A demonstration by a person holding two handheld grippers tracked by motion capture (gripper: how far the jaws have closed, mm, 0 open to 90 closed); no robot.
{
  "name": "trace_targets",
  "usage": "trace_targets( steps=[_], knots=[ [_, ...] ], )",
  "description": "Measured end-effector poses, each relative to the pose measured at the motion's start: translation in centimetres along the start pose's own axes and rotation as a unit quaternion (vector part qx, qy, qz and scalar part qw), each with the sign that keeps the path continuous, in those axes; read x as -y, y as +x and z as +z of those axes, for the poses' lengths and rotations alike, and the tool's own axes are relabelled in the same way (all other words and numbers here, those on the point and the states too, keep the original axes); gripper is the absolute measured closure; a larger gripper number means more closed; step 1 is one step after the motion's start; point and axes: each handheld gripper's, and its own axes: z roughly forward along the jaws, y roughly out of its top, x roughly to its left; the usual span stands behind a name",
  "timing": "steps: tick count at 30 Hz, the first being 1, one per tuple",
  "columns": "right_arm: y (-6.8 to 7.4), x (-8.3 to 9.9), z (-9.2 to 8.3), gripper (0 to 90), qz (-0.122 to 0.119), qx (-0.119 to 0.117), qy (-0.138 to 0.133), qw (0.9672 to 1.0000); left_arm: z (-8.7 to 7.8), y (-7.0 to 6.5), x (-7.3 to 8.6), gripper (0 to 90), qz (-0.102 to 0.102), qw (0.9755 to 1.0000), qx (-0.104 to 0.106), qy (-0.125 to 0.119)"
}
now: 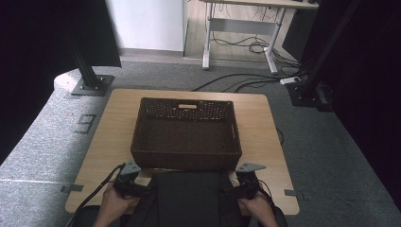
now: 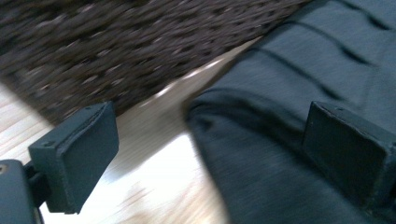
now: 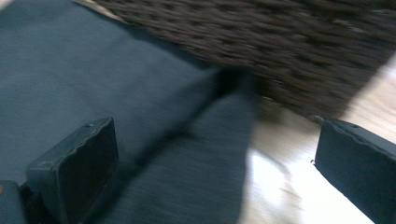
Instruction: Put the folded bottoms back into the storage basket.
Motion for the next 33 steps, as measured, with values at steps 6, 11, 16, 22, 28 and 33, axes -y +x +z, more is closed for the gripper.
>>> trace_targets(
  steps=[6, 11, 16, 22, 28, 33],
  knots=[
    [1.8, -0.4, 1.4, 0.0, -0.008, 0.010, 0.014, 0.9998, 1.4, -1.5, -0.1, 2.5, 0.008, 0.9997, 0.018, 0.014],
    [1.5, 0.1, 2.4, 0.0, 0.017, 0.015, 0.030, 0.9993, 2.1, -1.9, 0.4, 0.9, 0.005, 0.9990, 0.002, 0.045],
    [0.9, 1.1, 2.8, 0.0, 0.033, -0.004, 0.044, 0.9985, 2.1, -2.1, 0.9, 0.4, -0.019, 0.9982, 0.003, 0.057],
    [1.8, 1.3, 2.8, 0.0, -0.002, -0.027, 0.058, 0.9980, 2.0, -2.4, 2.1, 0.2, -0.041, 0.9955, 0.048, 0.071],
    [2.5, 1.0, 2.8, 13.4, -0.011, -0.071, 0.064, 0.9953, 1.8, -3.0, 2.3, 4.1, -0.032, 0.9961, 0.052, 0.064],
    [2.6, 0.5, 3.0, 26.6, -0.005, -0.104, 0.077, 0.9916, 1.8, -3.5, 2.0, 17.4, -0.022, 0.9954, 0.060, 0.071]
  ],
)
